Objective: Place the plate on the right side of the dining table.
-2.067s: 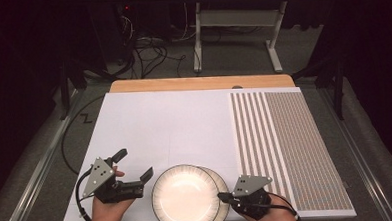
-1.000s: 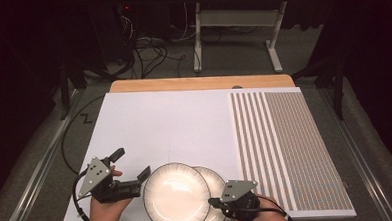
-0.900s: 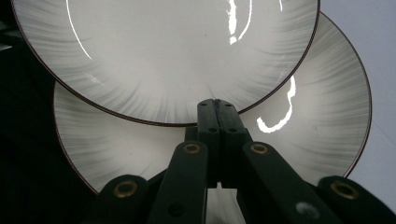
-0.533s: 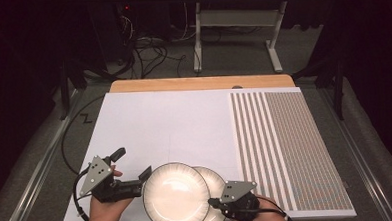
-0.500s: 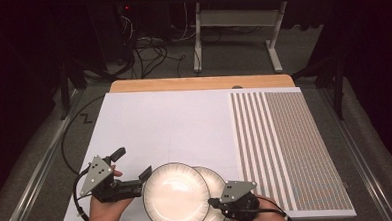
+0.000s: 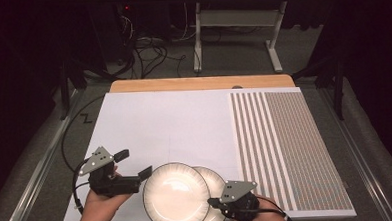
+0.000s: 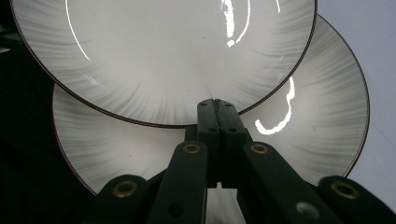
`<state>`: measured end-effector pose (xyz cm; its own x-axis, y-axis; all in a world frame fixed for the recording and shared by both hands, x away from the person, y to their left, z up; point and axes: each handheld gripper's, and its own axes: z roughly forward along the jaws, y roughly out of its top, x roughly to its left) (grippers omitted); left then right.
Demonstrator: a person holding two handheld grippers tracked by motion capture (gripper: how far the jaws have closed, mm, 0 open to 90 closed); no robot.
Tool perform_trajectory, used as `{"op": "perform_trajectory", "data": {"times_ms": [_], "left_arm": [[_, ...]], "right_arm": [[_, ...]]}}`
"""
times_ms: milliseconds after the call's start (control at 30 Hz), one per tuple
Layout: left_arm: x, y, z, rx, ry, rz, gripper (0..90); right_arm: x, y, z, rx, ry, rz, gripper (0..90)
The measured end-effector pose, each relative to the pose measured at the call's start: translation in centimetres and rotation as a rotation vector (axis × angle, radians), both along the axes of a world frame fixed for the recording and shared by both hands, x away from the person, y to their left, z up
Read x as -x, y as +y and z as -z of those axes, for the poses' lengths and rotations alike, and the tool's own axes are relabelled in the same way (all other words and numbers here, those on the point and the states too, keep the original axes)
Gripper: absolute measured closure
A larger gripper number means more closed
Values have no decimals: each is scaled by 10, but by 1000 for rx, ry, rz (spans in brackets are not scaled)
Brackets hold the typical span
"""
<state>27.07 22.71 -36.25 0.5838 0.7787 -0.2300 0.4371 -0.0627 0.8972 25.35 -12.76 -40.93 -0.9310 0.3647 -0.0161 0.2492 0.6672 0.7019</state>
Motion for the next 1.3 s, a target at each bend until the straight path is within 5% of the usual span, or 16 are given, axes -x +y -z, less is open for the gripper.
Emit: {"op": "perform_trajectory", "data": {"times_ms": [600,1300], "left_arm": [[-16,0,4,-11,261,61,4],[-29,4,12,50,585,124,7]], "right_arm": [[0,0,0,-1,-2,3,900],[0,0,0,1,-3,2,900]]}}
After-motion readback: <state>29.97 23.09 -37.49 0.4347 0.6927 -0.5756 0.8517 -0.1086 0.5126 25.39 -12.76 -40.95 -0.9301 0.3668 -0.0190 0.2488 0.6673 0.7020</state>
